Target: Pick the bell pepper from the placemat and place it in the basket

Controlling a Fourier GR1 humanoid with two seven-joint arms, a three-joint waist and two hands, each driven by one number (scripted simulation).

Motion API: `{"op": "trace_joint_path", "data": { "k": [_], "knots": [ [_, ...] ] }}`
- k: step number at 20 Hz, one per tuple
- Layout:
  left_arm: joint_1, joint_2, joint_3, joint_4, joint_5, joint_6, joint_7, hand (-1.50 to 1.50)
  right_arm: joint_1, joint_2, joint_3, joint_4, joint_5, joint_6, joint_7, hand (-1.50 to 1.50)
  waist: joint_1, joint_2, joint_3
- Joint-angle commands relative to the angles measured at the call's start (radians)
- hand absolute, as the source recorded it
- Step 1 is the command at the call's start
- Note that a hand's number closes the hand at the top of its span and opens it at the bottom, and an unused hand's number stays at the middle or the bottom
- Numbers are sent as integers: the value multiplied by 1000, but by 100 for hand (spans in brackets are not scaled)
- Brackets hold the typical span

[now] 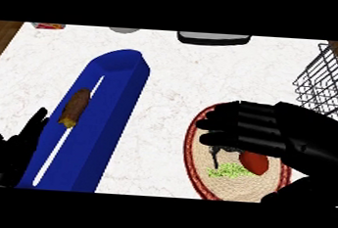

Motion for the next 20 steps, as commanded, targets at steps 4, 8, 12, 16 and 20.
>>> {"op": "trace_joint_path", "data": {
  "k": [4,8,12,16,20],
  "knots": [
    [51,-73,-67,84,13,-18,40,0,-151,-237,-161,-10,-61,209,38,-150,15,22,-27],
    [26,-99,-77,77,4,9,58,0,-181,-381,-174,6,-102,397,5,-150,5,25,-27],
    [30,-70,-66,73,7,-27,59,0,-212,-466,-212,56,-87,521,-55,-150,28,27,-24],
    [35,-86,-79,85,-13,-15,60,0,-240,-504,-246,80,-64,593,-109,-150,36,28,-24],
    [10,-84,-74,102,-8,-43,64,0,-201,-483,-231,72,-35,580,-140,-150,34,30,-23]
  ]
}}
